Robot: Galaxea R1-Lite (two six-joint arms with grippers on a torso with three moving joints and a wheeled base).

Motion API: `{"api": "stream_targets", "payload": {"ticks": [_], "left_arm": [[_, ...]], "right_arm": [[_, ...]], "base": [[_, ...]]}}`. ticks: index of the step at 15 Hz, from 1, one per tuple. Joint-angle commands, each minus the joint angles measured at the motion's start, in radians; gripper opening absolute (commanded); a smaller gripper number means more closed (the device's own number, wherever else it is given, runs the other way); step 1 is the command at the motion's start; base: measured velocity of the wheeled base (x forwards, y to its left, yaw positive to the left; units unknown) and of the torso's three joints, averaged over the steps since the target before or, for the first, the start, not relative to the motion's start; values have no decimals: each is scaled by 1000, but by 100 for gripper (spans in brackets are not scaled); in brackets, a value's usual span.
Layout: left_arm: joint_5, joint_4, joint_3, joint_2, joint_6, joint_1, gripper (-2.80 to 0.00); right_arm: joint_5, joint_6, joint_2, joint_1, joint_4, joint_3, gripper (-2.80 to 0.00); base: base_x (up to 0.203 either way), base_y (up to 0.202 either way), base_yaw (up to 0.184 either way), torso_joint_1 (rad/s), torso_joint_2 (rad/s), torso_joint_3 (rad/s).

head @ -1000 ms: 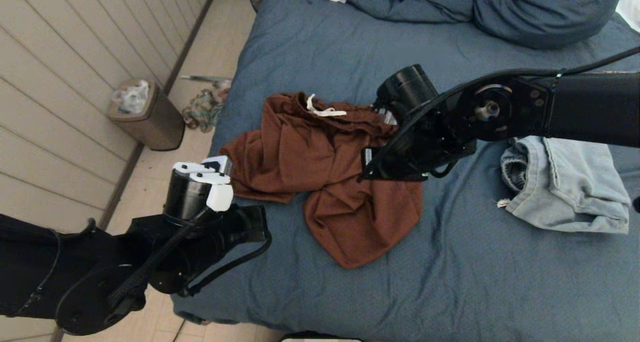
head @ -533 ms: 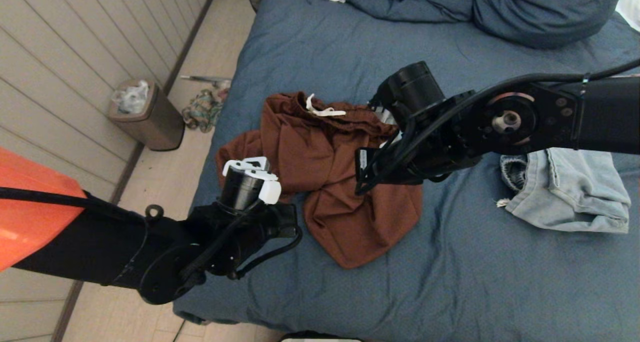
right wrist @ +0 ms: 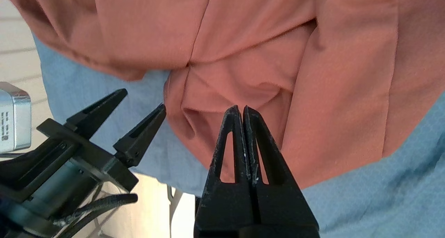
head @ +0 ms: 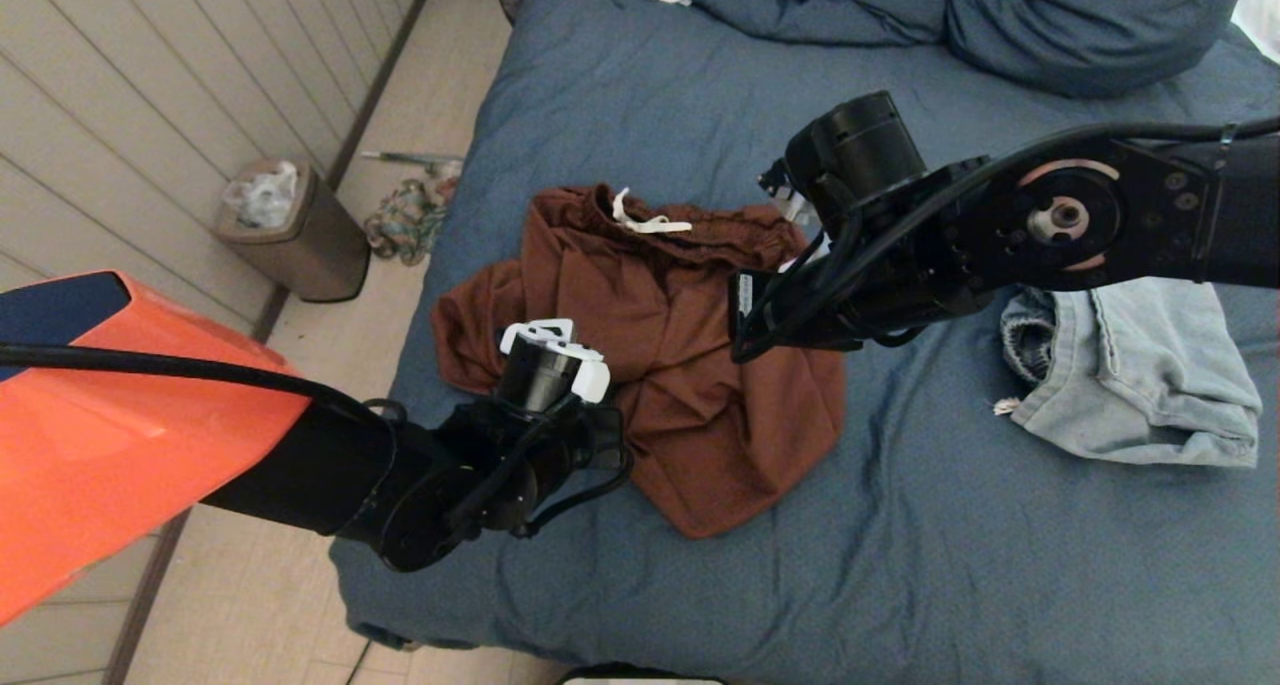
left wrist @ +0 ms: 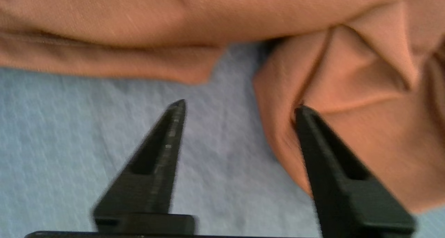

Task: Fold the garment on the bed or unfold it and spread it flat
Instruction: Unford the brown shorts

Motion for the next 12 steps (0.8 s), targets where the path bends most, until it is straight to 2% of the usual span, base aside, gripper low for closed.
{"api": "stream_targets", "payload": {"ticks": [1,5,6,12], "left_arm": [[2,-2,-21,17,5,24,0],[8,-4,-31,14,39,60,0],[26,-10,-31,21,53,65,0],[54,-58,-12,25,113,67,0]], "right_arm": [[-1,2,2,-7,0,2,-280],[18,2,6,-7,0,2,-280],[19,3,7,-7,0,2,-280],[21,3,20,-9,0,0,-280]], "base": [[0,0,0,0,0,0],[0,0,0,0,0,0],[0,0,0,0,0,0],[0,0,0,0,0,0]]}}
